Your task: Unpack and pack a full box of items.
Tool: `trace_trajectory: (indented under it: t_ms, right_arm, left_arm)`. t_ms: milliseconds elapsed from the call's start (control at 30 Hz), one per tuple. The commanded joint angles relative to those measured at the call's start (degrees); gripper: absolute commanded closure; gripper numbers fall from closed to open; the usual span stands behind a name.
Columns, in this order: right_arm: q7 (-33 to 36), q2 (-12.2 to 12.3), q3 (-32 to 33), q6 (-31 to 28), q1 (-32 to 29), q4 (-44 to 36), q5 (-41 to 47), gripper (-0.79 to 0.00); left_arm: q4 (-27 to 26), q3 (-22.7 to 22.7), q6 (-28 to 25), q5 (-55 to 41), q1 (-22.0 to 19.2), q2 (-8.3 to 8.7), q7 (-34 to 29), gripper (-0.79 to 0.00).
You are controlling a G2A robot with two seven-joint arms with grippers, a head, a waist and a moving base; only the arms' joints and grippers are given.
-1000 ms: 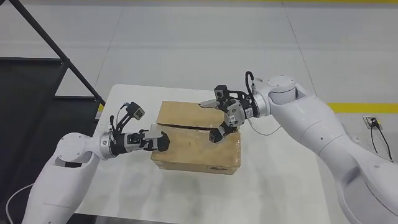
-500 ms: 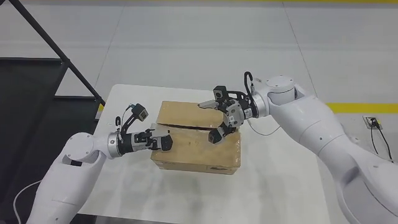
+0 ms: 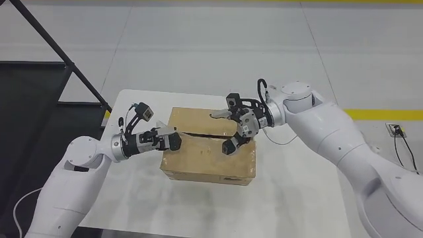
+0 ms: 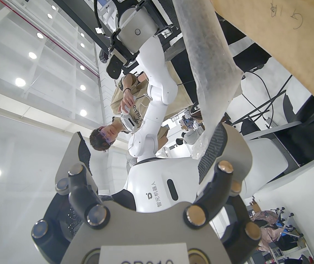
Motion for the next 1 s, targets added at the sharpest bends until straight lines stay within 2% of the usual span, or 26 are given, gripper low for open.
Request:
trace_trajectory:
  t_ms: [0,467,967]
  right_arm:
    - [-0.1,0.0,0.0,0.1,-0.2,0.0,0.0,-0.785]
    - [-7.1,1.2,0.0,7.1,-0.2,-3.3,4.1,-0.785]
    - [-7.1,1.2,0.0,7.1,-0.2,-3.3,4.1,-0.785]
  left_arm:
    - [0.7,0.2,0.5,-0.2,-0.6,-0.09,-0.4,-0.785]
    - [4.6,1.7,0.6,0.4,-3.5,-0.75,-0.4,-0.785]
    - [4.6,1.7,0.6,0.4,-3.5,-0.75,-0.4,-0.785]
